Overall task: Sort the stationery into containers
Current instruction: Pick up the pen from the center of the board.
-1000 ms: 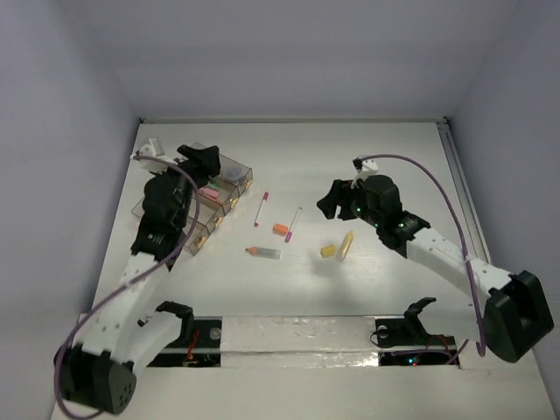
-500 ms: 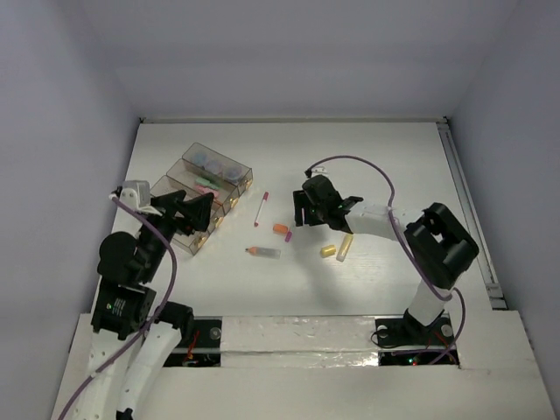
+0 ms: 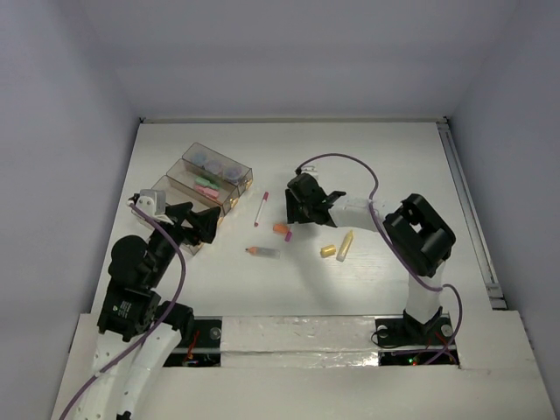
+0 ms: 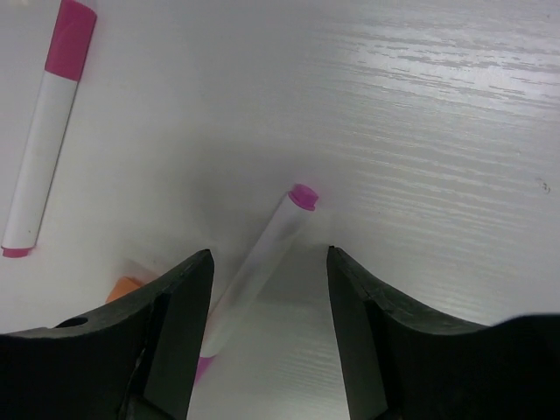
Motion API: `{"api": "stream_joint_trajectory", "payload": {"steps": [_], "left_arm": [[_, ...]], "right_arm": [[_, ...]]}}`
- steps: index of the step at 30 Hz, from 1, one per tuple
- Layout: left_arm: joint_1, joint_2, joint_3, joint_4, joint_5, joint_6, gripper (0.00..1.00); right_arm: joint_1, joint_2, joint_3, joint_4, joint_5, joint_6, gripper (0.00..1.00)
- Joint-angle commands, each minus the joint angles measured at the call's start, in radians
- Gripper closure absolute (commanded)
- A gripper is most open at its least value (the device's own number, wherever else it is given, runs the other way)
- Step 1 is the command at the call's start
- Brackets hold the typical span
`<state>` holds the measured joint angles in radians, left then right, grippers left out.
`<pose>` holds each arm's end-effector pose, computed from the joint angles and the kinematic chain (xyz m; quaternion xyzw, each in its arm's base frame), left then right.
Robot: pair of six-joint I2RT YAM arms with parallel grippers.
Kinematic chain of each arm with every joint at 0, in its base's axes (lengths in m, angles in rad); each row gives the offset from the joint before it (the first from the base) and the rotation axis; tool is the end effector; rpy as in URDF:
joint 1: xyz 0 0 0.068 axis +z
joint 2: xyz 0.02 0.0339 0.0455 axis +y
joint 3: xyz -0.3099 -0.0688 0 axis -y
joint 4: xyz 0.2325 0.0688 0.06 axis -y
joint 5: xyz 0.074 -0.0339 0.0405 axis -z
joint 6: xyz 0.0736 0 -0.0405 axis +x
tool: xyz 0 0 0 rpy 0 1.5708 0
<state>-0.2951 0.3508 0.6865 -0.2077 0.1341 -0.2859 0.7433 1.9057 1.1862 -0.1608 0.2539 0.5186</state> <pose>0.0684 -0.0311 0.3720 0.0533 0.6587 -0.2570 0.7051 0.3282 0.2766 0.1861 -0.0621 0.9323 0.1018 0.3414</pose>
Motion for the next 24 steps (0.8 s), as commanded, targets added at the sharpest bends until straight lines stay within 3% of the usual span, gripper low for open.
{"api": "stream_joint_trajectory", "payload": {"steps": [1,6,8,9,11,14,18,21,24], "left_arm": [[-0.015,-0.016,0.005,0.033,-0.002,0.013,0.26],[-0.015,-0.024,0.005,0.034,0.002,0.008,0.26],[-0.015,-0.026,0.002,0.034,0.002,0.005,0.26],[-0.015,-0.032,0.001,0.031,-0.005,0.002,0.26],[-0.015,-0.041,-0.001,0.030,-0.013,-0.001,0.25],[-0.015,-0.052,0.001,0.027,-0.030,-0.004,0.25],[-0.015,-0.035,0.015,0.024,-0.071,-0.006,0.15],[-0.015,-0.024,0.037,0.028,-0.099,-0.016,0.01],[-0.015,-0.016,0.071,0.036,-0.125,-0.025,0.01]], "right_arm": [[0.008,0.015,0.038,-0.043,0.056,0.014,0.40],[0.018,-0.026,-0.003,-0.057,0.065,-0.022,0.61],[0.018,-0.022,-0.004,-0.084,0.061,-0.052,0.63],[0.018,-0.016,-0.002,-0.094,0.059,-0.063,0.70],[0.018,0.001,-0.008,-0.108,0.041,-0.083,0.72],[0.018,0.007,-0.026,-0.092,0.018,-0.083,0.83],[0.018,-0.020,-0.051,-0.051,0.007,-0.069,1.00],[0.018,-0.066,-0.040,-0.037,0.044,-0.080,1.00],[0.018,-0.134,-0.020,-0.036,0.056,-0.107,1.00]]}}
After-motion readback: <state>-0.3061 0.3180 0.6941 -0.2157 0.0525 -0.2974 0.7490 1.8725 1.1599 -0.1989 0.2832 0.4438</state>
